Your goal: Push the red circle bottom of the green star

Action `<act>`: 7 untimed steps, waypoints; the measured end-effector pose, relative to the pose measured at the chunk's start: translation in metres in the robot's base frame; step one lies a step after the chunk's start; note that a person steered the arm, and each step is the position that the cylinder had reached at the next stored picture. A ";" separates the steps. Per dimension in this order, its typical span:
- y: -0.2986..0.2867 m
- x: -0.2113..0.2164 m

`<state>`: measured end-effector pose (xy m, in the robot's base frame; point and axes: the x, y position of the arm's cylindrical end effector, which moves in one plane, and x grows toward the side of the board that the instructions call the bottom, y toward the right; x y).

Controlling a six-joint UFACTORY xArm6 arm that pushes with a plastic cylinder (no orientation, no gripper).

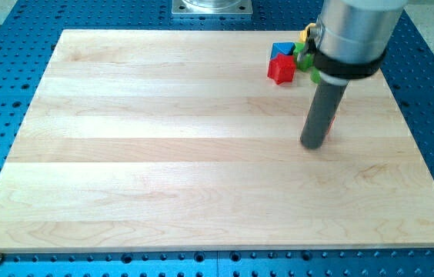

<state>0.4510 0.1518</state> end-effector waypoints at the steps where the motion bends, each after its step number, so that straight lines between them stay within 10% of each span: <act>1: 0.016 -0.027; 7: -0.009 -0.091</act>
